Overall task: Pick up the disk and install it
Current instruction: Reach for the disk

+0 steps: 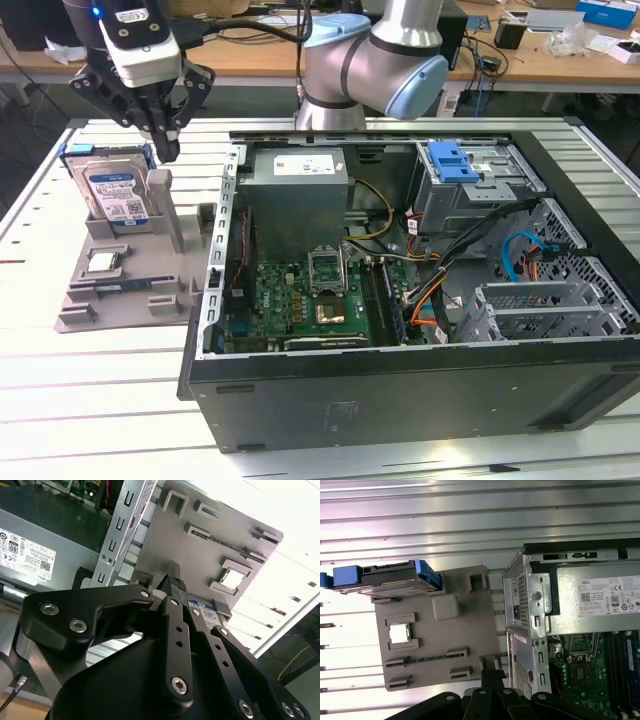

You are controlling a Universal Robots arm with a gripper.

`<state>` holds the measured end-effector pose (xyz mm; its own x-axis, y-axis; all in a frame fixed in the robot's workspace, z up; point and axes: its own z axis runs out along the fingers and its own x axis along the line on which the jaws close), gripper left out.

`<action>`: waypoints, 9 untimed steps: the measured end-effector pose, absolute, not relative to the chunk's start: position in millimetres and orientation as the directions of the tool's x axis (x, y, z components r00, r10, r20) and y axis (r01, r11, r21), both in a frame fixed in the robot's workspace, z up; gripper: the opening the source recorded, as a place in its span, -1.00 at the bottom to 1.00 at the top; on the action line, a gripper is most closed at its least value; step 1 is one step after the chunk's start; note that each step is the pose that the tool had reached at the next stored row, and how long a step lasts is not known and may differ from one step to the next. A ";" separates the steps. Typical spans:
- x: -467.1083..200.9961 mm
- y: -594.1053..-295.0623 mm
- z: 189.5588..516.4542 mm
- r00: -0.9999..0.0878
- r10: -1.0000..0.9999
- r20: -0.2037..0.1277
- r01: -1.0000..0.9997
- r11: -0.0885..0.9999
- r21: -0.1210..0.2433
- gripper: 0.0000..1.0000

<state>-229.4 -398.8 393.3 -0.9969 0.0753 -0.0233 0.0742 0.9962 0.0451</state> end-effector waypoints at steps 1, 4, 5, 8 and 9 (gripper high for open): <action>-231.0 -398.8 393.3 -0.997 0.075 -0.023 0.074 0.996 0.045 -0.79; -236.7 -398.8 393.3 -0.997 0.075 -0.023 0.074 0.996 0.045 -0.79; -237.9 -398.8 393.2 -0.997 0.075 -0.023 0.074 0.996 0.045 -0.79; -242.7 -398.8 393.3 -0.997 0.075 -0.023 0.074 0.996 0.045 -0.79; -243.9 -398.8 393.2 -0.997 0.075 -0.023 0.074 0.996 0.045 -0.79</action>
